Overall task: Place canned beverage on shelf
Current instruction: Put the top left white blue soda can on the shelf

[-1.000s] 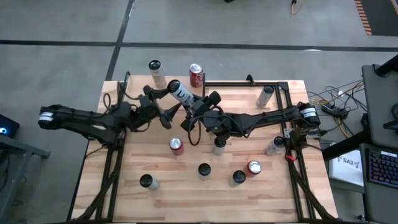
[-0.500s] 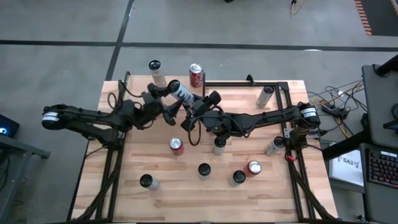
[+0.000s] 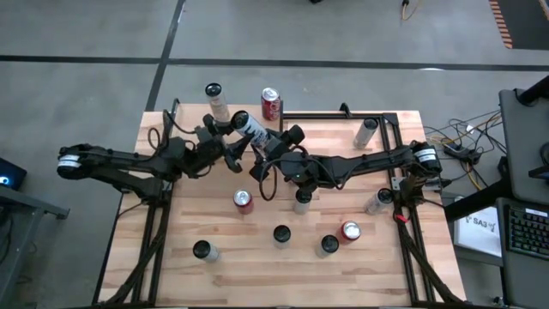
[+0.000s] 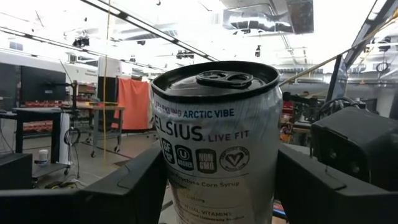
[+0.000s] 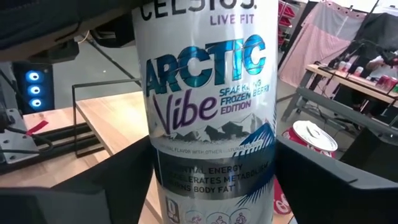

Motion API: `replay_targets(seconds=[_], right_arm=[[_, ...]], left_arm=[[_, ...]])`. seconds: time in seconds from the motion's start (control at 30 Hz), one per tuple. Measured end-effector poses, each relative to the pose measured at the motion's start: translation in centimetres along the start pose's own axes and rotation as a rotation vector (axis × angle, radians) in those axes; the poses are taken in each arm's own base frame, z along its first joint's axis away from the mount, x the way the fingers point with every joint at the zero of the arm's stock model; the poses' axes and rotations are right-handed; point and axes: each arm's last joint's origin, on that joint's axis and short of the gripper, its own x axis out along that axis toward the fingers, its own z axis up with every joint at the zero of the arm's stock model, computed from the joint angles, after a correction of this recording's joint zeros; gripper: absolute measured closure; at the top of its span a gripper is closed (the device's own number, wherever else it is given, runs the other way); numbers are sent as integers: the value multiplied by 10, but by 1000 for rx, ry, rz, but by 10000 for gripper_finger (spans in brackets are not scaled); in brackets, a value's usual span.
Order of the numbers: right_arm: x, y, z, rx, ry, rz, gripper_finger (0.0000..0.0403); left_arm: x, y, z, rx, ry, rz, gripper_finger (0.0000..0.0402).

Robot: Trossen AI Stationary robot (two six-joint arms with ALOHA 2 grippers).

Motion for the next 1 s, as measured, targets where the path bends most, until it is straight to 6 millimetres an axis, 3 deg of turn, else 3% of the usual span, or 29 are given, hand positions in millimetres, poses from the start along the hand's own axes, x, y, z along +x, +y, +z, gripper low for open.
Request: replay_targets(seconds=[0.57,1.0], right_arm=[[0,-1,1,9,-1,-19,107],[0,-1,1,3,1,-11,106]], left_arm=[[-12,21,10,104,96,118,172],[-29,56,2,292,370,187,172]])
